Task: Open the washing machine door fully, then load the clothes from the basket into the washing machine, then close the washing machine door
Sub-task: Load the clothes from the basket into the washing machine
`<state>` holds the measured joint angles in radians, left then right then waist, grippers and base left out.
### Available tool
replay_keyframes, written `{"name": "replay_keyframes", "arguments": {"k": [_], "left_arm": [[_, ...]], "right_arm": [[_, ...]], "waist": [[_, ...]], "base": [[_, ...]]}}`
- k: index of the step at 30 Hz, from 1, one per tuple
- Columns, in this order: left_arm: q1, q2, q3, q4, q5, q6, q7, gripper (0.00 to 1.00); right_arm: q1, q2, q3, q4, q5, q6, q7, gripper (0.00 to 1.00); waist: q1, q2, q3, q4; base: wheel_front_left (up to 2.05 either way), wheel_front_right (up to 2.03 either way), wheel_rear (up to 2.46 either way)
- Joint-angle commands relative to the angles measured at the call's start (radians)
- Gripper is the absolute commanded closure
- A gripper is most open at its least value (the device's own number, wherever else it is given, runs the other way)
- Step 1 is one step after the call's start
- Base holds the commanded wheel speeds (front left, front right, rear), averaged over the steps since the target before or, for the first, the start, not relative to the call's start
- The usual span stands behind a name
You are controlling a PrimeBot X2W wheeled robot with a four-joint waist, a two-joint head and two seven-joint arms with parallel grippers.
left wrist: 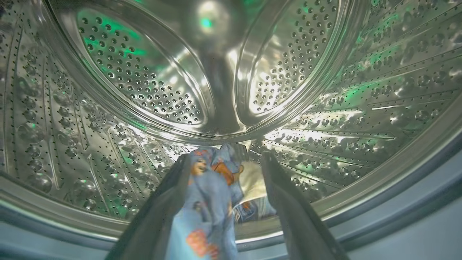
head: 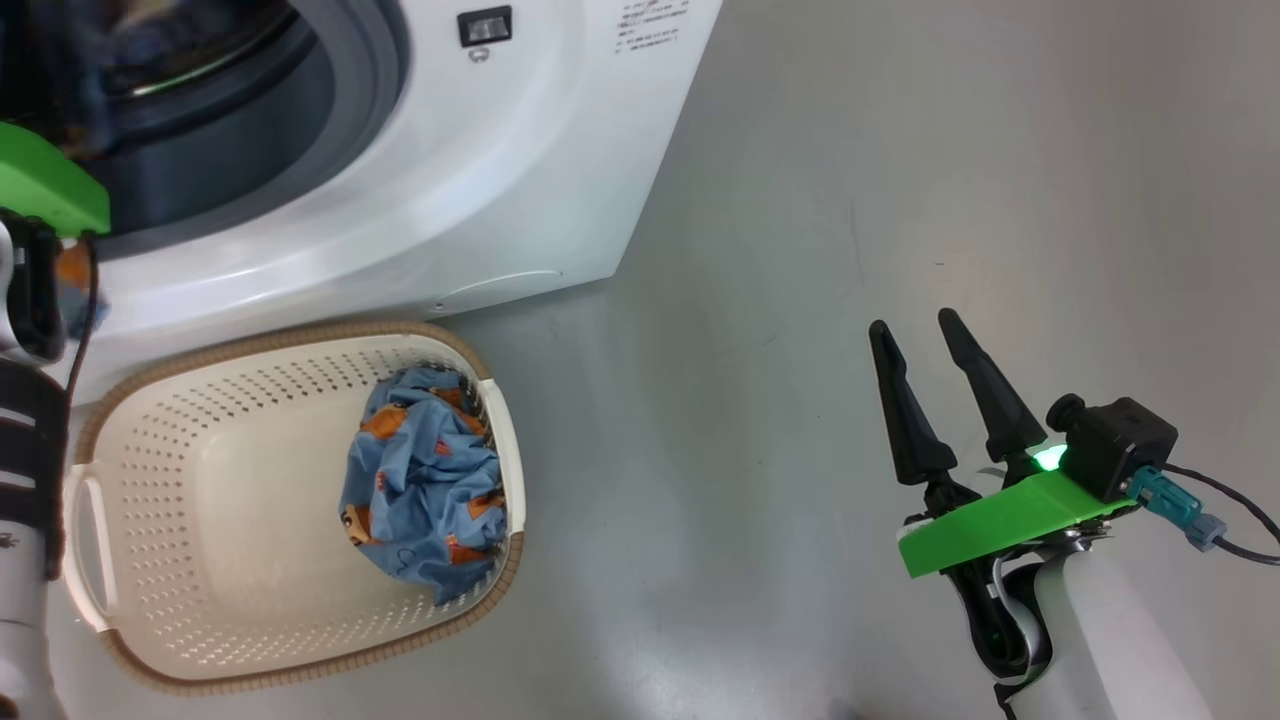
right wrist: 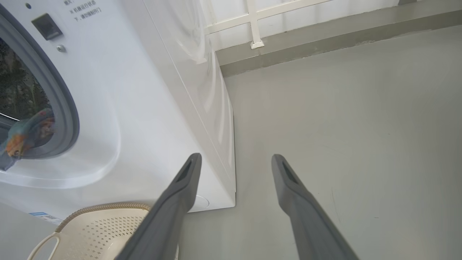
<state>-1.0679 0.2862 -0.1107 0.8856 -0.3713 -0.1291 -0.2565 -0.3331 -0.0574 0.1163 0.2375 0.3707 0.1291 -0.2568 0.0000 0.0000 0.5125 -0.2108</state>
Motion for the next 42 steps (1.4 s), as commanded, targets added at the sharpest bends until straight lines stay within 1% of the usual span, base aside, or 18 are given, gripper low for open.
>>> {"name": "replay_keyframes", "arguments": {"k": [1,6,11,16,24,31,39,42], "left_arm": [[-0.008,0.050,0.014,-0.016,-0.005,-0.001,-0.005,0.00],[0.008,0.041,0.003,-0.028,-0.027,-0.001,-0.005,0.00],[0.043,0.027,0.014,-0.056,-0.041,-0.001,-0.005,0.00],[0.114,-0.003,0.045,-0.116,-0.052,-0.001,-0.005,0.00],[0.243,-0.046,0.088,-0.221,-0.031,-0.001,-0.005,0.00],[0.403,-0.085,0.144,-0.338,-0.003,-0.002,-0.005,0.00],[0.634,-0.137,0.222,-0.477,0.011,-0.002,-0.005,0.00],[0.714,-0.152,0.238,-0.531,0.014,-0.002,-0.005,0.00]], "right_arm": [[0.011,0.007,0.020,-0.019,-0.007,0.002,-0.005,0.00],[0.007,0.007,0.019,-0.016,-0.009,0.002,-0.005,0.00],[0.010,0.007,0.019,-0.013,-0.009,0.002,-0.005,0.00],[0.018,0.003,0.011,-0.011,-0.011,0.002,-0.005,0.00],[0.024,-0.015,-0.006,-0.017,-0.014,0.002,-0.005,0.00],[0.031,-0.029,-0.023,-0.022,-0.018,0.002,-0.005,0.00],[0.046,-0.047,-0.024,-0.017,-0.018,0.002,-0.005,0.00],[0.051,-0.054,-0.022,-0.013,-0.016,0.002,-0.005,0.00]], "waist": [[0.0000,0.0000,-0.001,0.002],[0.0000,0.0000,-0.007,0.013],[0.0000,0.0000,-0.017,0.021],[0.0000,0.0000,-0.034,0.036],[0.0000,0.0000,-0.050,0.068],[0.0000,0.0000,-0.060,0.102],[0.0000,0.0000,-0.084,0.132],[0.0000,0.0000,-0.092,0.140]], "base": [[0.00,0.00,0.00],[0.00,0.00,0.00],[0.00,0.00,0.00],[0.00,0.00,0.00],[0.00,0.00,0.00],[0.00,0.00,0.00],[0.00,0.00,0.00],[0.00,0.00,0.00]]}}
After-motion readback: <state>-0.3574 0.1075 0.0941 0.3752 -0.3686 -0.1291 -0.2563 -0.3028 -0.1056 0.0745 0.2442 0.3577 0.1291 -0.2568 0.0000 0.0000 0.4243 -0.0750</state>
